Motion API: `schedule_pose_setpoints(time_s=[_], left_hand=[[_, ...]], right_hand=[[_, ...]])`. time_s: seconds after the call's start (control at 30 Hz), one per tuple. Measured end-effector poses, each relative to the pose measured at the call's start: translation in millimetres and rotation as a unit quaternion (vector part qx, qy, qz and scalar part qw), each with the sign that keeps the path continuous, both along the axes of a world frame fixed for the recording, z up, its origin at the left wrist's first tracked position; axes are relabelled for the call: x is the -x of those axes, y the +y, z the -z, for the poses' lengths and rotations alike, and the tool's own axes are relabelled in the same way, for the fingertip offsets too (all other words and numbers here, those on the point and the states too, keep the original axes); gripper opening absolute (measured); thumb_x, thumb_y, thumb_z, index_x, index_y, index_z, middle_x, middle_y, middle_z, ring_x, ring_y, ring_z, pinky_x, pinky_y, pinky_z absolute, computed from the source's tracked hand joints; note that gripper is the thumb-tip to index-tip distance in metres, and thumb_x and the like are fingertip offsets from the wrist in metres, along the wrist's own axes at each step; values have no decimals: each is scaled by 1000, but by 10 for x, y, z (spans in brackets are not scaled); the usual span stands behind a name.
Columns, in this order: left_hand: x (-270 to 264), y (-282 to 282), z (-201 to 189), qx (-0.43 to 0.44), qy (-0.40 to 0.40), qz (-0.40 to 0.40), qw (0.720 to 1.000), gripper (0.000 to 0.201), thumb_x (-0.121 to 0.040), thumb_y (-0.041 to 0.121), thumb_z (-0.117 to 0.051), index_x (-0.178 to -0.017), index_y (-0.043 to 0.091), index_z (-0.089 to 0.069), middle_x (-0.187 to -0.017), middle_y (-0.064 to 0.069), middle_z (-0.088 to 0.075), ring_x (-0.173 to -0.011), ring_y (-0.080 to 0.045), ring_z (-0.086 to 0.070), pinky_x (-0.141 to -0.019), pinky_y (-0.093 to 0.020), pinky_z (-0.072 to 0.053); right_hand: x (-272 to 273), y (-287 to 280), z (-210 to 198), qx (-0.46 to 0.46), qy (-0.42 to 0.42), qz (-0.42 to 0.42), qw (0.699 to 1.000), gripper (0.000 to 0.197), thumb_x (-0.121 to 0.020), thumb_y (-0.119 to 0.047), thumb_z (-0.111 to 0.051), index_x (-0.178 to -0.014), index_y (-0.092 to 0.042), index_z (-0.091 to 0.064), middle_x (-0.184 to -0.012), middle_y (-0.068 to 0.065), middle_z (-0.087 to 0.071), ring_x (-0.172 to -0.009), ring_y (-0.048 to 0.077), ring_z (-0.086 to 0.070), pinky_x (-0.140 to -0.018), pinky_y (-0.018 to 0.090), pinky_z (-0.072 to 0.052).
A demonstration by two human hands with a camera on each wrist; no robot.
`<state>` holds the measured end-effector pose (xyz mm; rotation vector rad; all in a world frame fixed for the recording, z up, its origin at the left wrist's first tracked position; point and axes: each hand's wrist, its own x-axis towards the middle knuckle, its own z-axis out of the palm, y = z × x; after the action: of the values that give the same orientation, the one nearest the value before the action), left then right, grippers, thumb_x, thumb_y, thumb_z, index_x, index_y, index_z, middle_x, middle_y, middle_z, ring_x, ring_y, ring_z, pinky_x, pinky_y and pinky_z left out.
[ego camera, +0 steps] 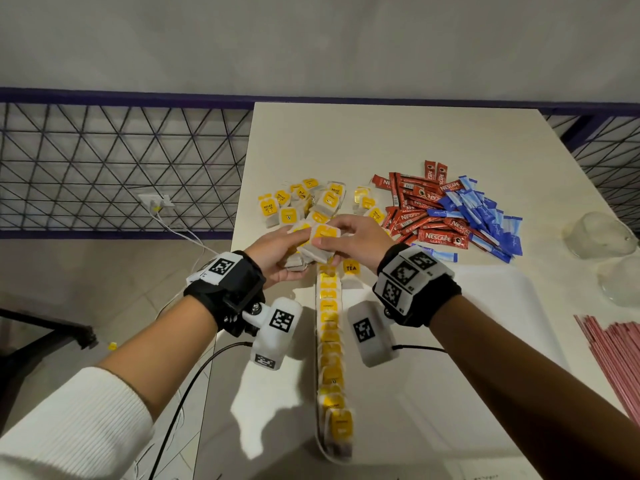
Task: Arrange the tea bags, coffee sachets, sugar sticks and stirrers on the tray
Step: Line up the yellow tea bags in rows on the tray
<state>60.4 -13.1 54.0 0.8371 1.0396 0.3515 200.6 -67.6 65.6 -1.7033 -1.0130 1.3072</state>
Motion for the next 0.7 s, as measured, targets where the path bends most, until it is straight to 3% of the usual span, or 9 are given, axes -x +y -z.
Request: schedule_pose_setpoints(time_s=[0.13, 0.23, 0.33, 0.5, 0.63, 0.7], left_hand=[[4, -30, 69, -11, -4, -28, 1000, 6, -92, 25, -56, -95, 19, -56, -75, -3, -60, -52, -9, -60, -51, -19, -52], [-16, -59, 101, -25, 3, -31, 999, 5, -92, 26, -55, -91, 21, -57, -75, -3, -60, -57, -11, -58, -50, -18, -52], [-22, -82, 129, -47, 25, -16, 998, 3, -91, 26, -56, -90, 23, -57, -75, -1, -61, -60, -12, -58, -47, -18, -49], [64, -72, 214, -72, 62, -19, 995, 7, -92, 22, -56, -85, 21, -55, -68, -3, -60, -44, -7, -59, -41, -15, -46], [181, -37, 278, -69, 89, -37, 993, 11, -92, 22, -56, -82, 20, -53, -56, 1, -63, -41, -6, -59, -41, -15, -46], [213, -29, 288, -69, 99, -39, 992, 11, -93, 22, -55, -82, 19, -52, -64, -4, -61, -41, -6, -58, -40, -15, -46]], right_hand=[[0, -74, 12, -10, 80, 68, 994, 19, -78, 0, -69, -81, -11, -53, -72, 2, -58, -41, 5, -58, -55, 17, -52], [-15, -121, 44, -8, 132, 87, 987, 16, -80, 4, -65, -75, -7, -55, -70, 8, -59, -42, 4, -59, -55, 14, -54], [-91, -181, 82, -6, 129, 89, 988, 13, -81, 0, -66, -74, -7, -57, -69, 8, -58, -45, 6, -58, -54, 16, -54], [-300, -316, 162, 19, 86, 47, 995, 11, -81, -11, -68, -77, -10, -58, -63, 4, -58, -61, 14, -55, -50, 17, -48], [-453, -371, 290, 90, -60, -35, 994, 18, -85, -20, -64, -72, -11, -56, -62, 3, -56, -58, 11, -53, -51, 16, -45], [-480, -394, 394, 124, -113, -74, 983, 24, -88, -23, -61, -69, -11, -52, -63, 3, -55, -56, 10, -51, -50, 17, -43]])
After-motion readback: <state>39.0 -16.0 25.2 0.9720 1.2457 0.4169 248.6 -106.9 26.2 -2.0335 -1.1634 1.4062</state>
